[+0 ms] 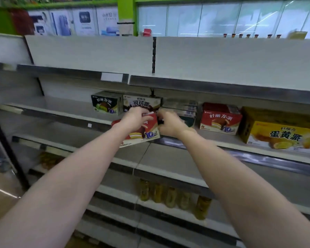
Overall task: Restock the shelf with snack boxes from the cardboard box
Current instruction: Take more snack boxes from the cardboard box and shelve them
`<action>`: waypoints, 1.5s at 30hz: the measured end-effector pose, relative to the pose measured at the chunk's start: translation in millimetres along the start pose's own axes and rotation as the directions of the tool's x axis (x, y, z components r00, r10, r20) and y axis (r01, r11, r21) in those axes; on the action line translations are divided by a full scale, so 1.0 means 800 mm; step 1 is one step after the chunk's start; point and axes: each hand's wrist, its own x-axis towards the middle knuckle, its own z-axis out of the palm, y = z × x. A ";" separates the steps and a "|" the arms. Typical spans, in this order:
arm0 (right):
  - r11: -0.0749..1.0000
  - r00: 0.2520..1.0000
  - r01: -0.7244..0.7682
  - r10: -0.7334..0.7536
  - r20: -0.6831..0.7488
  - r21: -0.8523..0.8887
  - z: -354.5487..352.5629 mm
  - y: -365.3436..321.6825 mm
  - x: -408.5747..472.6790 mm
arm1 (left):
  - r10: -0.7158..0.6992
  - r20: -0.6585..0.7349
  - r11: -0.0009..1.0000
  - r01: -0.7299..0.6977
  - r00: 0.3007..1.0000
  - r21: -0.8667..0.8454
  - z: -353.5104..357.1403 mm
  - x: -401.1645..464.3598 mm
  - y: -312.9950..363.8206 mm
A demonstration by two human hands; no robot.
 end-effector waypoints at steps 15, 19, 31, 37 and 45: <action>0.965 0.986 -0.120 0.143 -0.083 0.233 0.051 -0.044 0.092 | 0.017 -0.092 0.992 -0.005 0.996 0.124 -0.065 0.033 -0.086; 0.944 0.968 -0.181 0.221 -0.122 0.275 0.062 -0.057 0.125 | -0.155 -0.069 0.988 0.153 0.985 -0.035 -0.091 0.061 -0.142; 0.912 0.924 -0.287 0.344 -0.166 0.293 0.104 -0.090 0.151 | -0.126 -0.055 0.955 0.106 0.991 -0.278 -0.098 0.094 -0.200; 0.934 0.951 -0.181 0.246 -0.188 0.310 0.076 -0.105 0.090 | -0.081 -0.140 0.946 0.032 0.987 -0.321 -0.095 0.048 -0.172; 0.913 0.931 -0.190 0.284 -0.228 0.361 0.015 -0.071 -0.040 | -0.053 -0.294 0.972 -0.018 0.954 -0.235 -0.066 -0.043 -0.059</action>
